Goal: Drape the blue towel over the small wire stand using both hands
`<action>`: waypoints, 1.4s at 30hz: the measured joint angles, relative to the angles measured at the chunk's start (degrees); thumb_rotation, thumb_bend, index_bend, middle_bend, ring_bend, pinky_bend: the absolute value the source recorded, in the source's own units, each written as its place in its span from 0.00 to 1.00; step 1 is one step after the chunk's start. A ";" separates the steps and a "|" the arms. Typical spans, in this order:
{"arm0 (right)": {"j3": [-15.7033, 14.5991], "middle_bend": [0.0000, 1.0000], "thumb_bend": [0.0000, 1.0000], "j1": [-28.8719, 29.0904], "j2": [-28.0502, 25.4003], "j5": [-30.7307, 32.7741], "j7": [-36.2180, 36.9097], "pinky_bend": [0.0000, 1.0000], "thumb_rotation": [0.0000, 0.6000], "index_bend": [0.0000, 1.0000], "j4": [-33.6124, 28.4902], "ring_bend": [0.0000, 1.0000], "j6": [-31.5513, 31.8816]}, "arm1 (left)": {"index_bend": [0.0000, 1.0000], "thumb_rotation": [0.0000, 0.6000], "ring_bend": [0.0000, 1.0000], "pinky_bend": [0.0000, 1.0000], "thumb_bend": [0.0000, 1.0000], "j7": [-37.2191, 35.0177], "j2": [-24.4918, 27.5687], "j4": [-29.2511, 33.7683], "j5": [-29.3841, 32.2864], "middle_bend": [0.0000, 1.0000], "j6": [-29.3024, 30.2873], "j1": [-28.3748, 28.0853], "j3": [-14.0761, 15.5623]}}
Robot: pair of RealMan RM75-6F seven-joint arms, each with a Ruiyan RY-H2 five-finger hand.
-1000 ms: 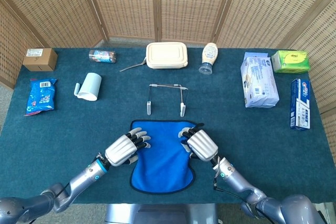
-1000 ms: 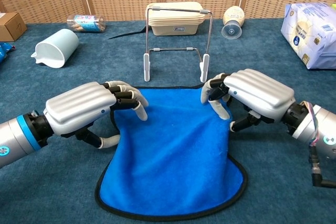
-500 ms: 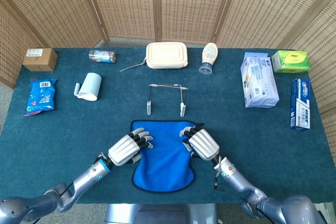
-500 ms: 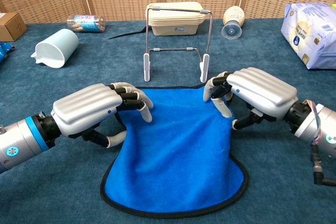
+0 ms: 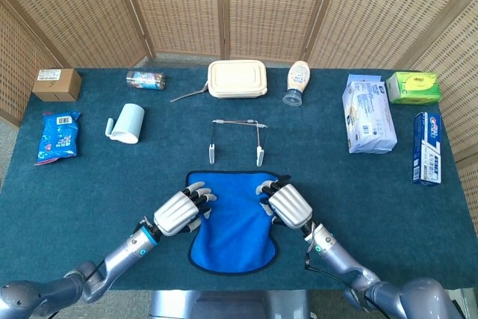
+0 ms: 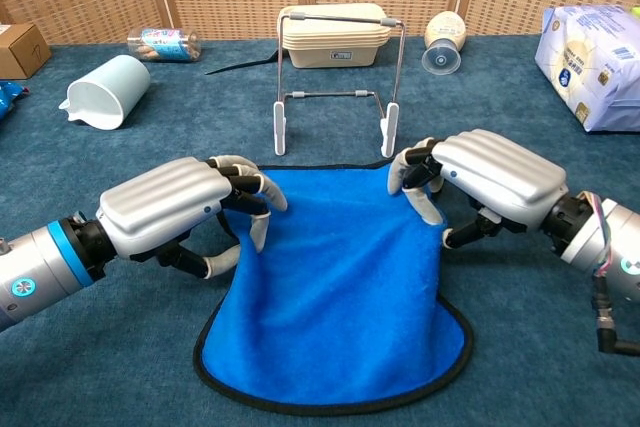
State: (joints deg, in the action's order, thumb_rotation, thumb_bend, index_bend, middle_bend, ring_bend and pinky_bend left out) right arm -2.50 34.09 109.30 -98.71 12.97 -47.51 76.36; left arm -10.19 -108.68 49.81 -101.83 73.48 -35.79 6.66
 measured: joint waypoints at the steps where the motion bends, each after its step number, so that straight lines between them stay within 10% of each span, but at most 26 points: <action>1: -0.01 0.40 0.44 0.01 0.00 -0.01 0.01 0.45 1.00 0.70 0.02 0.32 -0.04 | 0.66 1.00 0.26 0.16 0.59 -0.02 0.04 0.08 0.05 0.33 0.02 0.00 -0.03; 23: 1.72 0.49 0.46 0.03 -1.58 1.48 3.26 0.46 1.00 0.93 -5.89 0.38 0.49 | 0.76 1.00 0.33 0.17 0.58 -0.77 4.52 6.24 1.47 0.43 3.12 1.74 -0.93; 42: 10.89 0.49 0.47 2.62 -12.09 8.84 1.20 0.46 1.00 0.92 -26.18 0.38 -4.22 | 0.79 1.00 0.34 0.17 0.58 -1.98 16.31 22.63 4.35 0.44 6.13 0.84 -7.63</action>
State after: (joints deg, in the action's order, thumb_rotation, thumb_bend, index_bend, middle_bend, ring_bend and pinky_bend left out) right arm 8.40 36.71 97.22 -89.87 14.17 -73.70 72.14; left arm -12.17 -92.37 72.44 -97.48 79.60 -34.95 -0.98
